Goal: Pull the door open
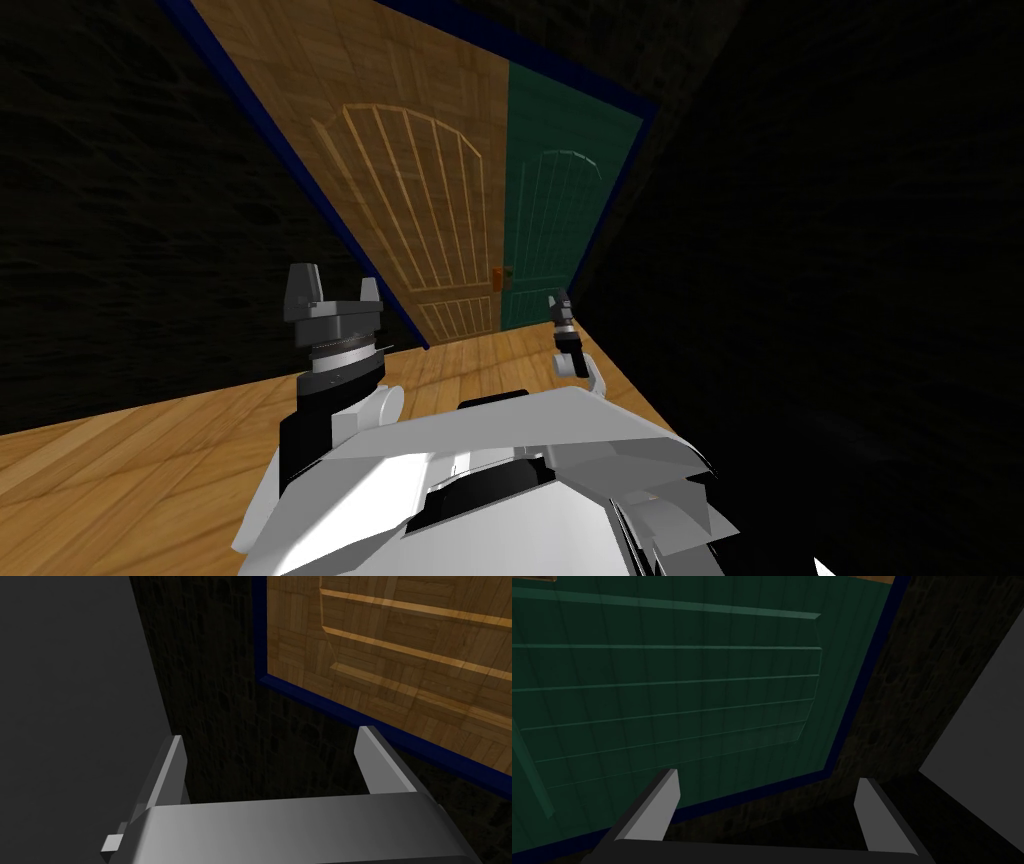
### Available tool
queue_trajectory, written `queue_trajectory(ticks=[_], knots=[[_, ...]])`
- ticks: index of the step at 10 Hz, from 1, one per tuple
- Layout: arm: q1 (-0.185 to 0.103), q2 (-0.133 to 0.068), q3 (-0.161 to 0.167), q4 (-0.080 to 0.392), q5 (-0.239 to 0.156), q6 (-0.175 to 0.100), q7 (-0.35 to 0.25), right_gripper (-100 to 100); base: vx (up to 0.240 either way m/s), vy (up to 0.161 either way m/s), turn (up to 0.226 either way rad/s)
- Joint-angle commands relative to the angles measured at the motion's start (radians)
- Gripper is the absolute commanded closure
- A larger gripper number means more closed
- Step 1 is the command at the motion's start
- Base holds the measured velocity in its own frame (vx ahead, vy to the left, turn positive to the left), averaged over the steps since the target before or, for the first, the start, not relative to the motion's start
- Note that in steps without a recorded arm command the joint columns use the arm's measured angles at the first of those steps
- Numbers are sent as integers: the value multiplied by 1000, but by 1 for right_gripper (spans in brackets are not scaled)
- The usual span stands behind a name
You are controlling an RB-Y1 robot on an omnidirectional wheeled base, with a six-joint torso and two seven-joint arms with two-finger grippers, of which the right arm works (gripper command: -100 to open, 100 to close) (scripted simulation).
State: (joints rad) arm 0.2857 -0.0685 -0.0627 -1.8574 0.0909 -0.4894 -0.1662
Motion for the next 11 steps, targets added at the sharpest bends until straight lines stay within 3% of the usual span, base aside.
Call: queue_trajectory(ticks=[1,10,11], knots=[[-12,-5,0,34,3,16,-5,-100,108,20,72],[-99,-21,-7,235,21,93,-29,-100,99,-3,70],[-117,-23,-8,276,25,108,-34,-100,132,-4,128]])
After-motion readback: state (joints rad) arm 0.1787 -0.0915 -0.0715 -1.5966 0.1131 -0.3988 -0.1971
